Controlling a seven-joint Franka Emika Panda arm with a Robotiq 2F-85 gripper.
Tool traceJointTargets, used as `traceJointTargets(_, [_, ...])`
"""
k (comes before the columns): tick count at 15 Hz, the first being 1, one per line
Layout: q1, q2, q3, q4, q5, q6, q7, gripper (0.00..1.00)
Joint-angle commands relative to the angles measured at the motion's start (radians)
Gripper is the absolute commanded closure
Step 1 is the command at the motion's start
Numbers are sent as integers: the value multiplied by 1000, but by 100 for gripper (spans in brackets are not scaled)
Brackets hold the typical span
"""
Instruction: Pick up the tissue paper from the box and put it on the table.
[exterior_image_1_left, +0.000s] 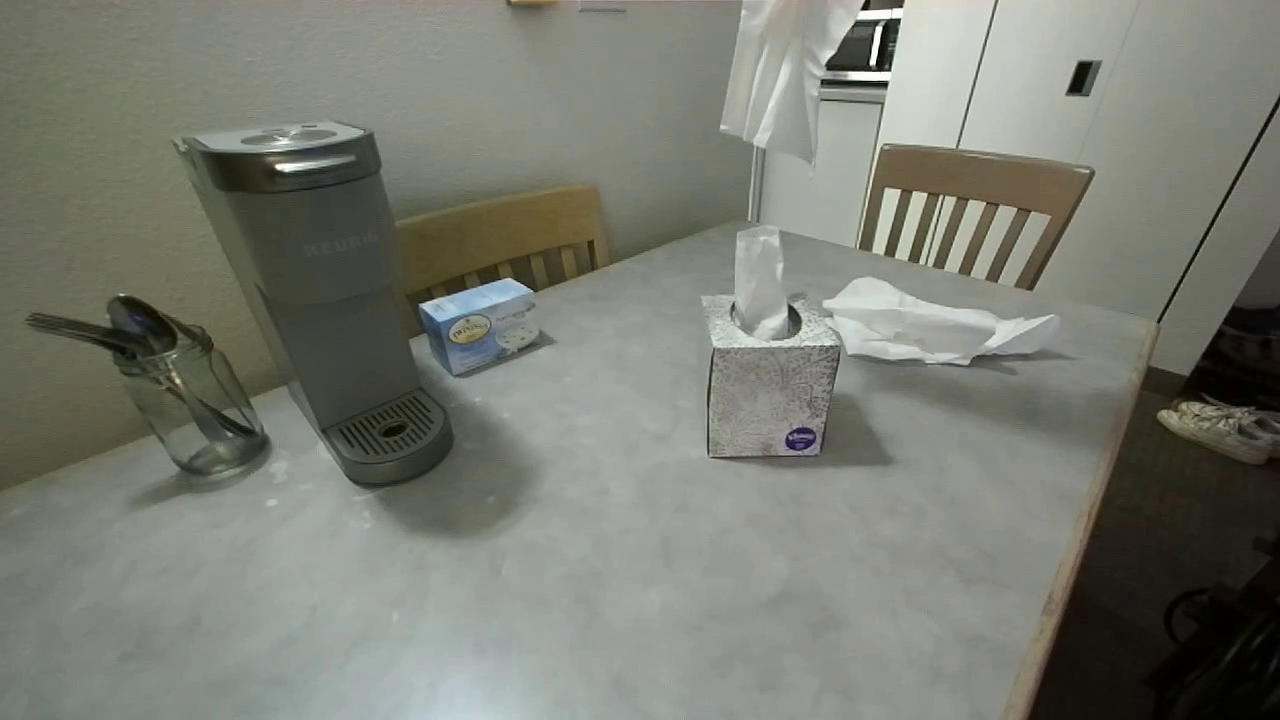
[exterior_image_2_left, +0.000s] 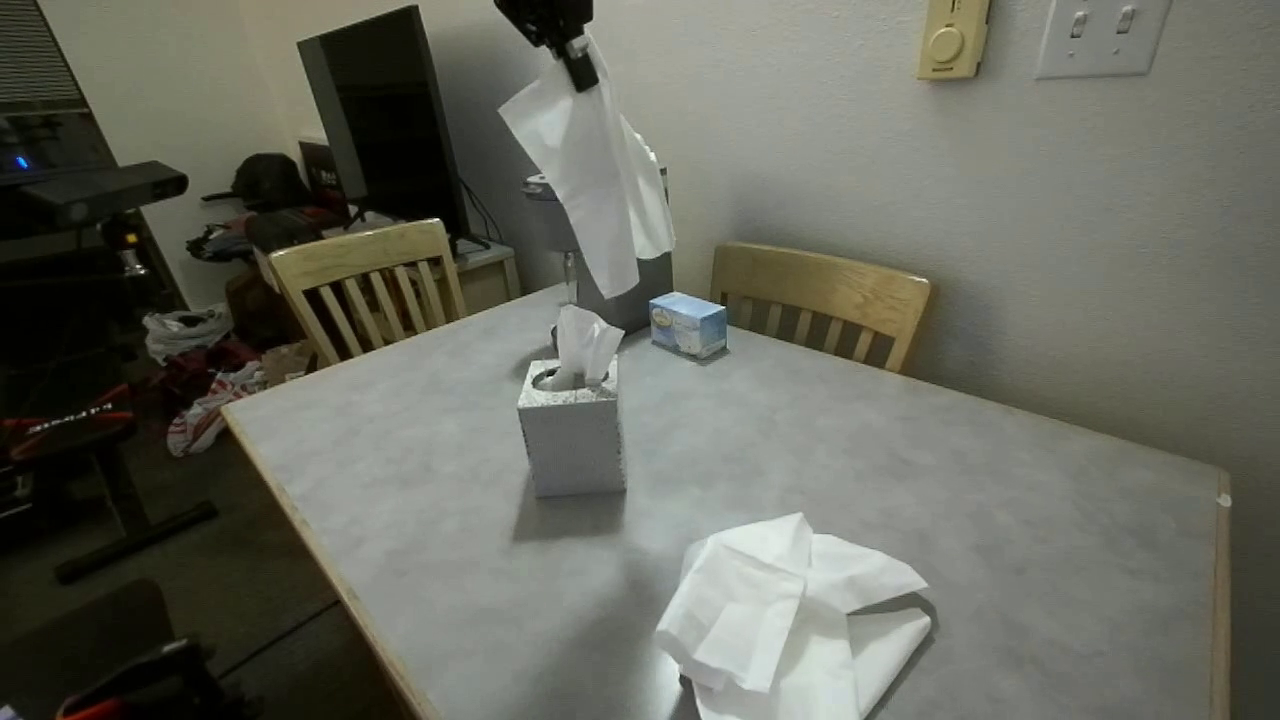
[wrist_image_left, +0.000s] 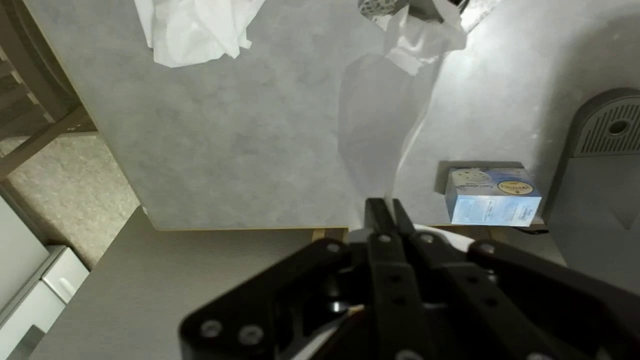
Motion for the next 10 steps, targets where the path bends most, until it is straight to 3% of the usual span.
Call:
traceJointTargets(1, [-59,18,-54,-2,49,54,-164,100])
traceJointTargets(10, [-171,170,-158,4,214,262,-544,100])
